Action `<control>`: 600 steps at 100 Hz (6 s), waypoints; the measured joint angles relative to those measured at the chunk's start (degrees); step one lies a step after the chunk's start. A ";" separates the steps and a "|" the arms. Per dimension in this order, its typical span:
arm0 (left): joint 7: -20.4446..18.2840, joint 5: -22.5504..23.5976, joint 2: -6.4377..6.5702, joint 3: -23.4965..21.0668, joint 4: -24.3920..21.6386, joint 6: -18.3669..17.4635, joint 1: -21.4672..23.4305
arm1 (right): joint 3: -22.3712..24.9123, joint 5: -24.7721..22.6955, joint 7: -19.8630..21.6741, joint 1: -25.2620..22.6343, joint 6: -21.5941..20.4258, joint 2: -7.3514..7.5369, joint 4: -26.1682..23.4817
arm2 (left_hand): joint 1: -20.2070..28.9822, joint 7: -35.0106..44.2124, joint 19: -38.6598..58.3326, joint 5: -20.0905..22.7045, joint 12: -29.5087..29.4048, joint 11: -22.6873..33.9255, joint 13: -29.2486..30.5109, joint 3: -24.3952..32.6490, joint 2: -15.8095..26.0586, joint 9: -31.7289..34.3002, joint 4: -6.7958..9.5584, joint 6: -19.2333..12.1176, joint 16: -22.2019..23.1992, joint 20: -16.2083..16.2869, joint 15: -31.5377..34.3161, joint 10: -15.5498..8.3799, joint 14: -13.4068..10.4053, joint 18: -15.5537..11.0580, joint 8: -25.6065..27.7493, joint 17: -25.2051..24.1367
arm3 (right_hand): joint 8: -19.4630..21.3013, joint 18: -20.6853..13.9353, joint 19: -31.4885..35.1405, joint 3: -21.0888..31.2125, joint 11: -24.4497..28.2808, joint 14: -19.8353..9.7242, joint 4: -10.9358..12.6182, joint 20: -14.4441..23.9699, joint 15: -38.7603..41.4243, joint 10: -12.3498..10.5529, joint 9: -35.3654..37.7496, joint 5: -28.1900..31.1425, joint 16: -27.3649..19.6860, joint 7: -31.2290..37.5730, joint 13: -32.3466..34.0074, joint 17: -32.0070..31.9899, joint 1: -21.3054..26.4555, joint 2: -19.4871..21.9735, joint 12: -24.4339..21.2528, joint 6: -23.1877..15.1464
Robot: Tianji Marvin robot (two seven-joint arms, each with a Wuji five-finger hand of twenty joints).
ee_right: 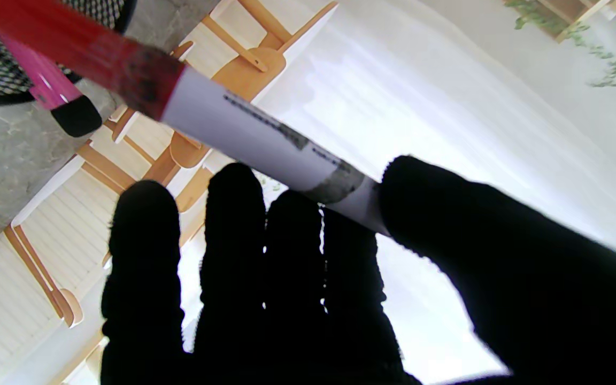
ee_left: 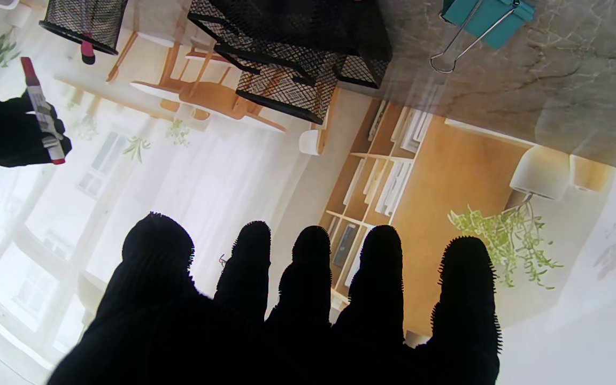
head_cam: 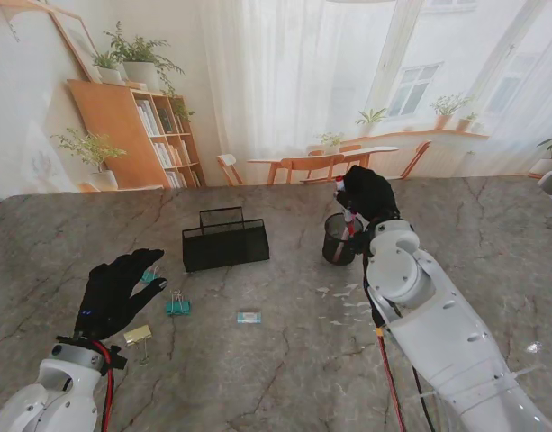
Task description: Organize desk stationery
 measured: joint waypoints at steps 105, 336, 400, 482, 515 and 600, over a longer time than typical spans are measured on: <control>-0.34 0.07 0.01 -0.07 -0.01 0.29 0.00 | -8.29 3.88 3.17 13.30 -1.99 -2.60 19.70 | 0.00 0.00 0.02 0.00 0.00 0.00 0.55 0.00 0.00 0.03 0.00 0.00 0.84 0.01 0.17 0.00 0.00 0.00 0.00 0.02 | 0.38 -3.13 -5.37 1.30 -5.83 -0.15 -2.98 -0.22 -6.95 -0.99 -0.77 2.09 3.28 -4.62 -2.44 -1.42 2.72 -4.56 0.00 -3.01; -0.17 -0.11 0.00 0.08 0.17 -0.23 -0.25 | -0.77 -2.80 20.02 6.16 -14.12 4.15 6.69 | -0.05 0.00 0.07 0.01 0.00 0.10 0.60 0.21 1.22 0.63 0.08 0.00 1.12 0.05 0.17 0.02 0.02 0.00 0.00 0.11 | -15.05 -6.88 -32.99 -47.11 -53.02 -0.15 5.08 -4.68 -59.77 -1.54 -28.91 -18.90 -11.18 -59.04 -28.16 -32.03 -6.13 35.36 -30.66 -7.59; -0.35 -0.04 0.06 0.19 0.57 -1.90 -0.60 | 8.22 -20.22 14.48 -11.43 -29.51 7.39 -14.21 | -0.05 0.00 0.09 0.01 0.00 0.10 0.60 0.21 1.22 0.60 0.08 0.00 1.17 0.56 0.17 0.02 0.02 0.00 0.00 0.11 | -15.21 -12.13 -43.79 -48.26 -54.31 -2.89 4.55 -6.14 -62.70 -2.07 -31.52 -20.52 -13.92 -60.33 -33.20 -33.92 -6.92 36.17 -33.92 -6.28; -19.63 11.45 4.83 12.58 3.62 -8.27 -13.89 | 2.52 -25.73 8.45 -19.60 -16.39 6.85 -12.24 | 0.67 0.03 4.68 -0.03 2.12 1.11 0.57 -0.14 -3.87 0.53 0.08 1.57 1.49 1.87 0.17 -0.12 -1.94 -2.22 1.19 2.25 | -13.69 -7.95 -30.08 -48.24 -50.31 -1.61 4.55 1.37 -55.75 -1.21 -21.06 -12.91 -8.16 -54.65 -21.97 -26.39 -6.28 35.07 -27.75 -6.46; -27.43 15.76 7.20 25.22 9.55 -6.76 -24.97 | 3.13 -24.08 8.14 -18.68 -17.56 6.73 -10.68 | 2.07 0.08 9.50 -0.05 7.39 2.41 0.50 0.05 -6.25 -0.14 0.08 6.62 4.04 2.05 2.76 -0.23 -2.82 -5.62 2.19 3.48 | -13.69 -7.95 -30.08 -48.23 -50.06 -1.60 4.55 1.37 -55.75 -1.19 -20.59 -12.88 -8.16 -54.65 -21.97 -26.39 -5.80 35.06 -27.69 -6.46; -25.56 22.69 7.89 43.56 17.61 4.14 -36.75 | 3.87 -21.19 4.94 -18.92 -16.64 5.74 -9.94 | 8.48 7.85 20.38 -0.44 36.41 34.01 -2.58 0.29 -8.69 -4.30 -0.47 11.37 18.07 -1.09 22.67 2.00 -2.04 -11.17 15.88 0.90 | -13.61 -7.93 -29.81 -48.60 -49.99 -1.58 4.55 1.37 -55.38 -0.75 -19.86 -10.53 -8.13 -54.03 -21.97 -26.41 -4.99 36.01 -27.03 -6.33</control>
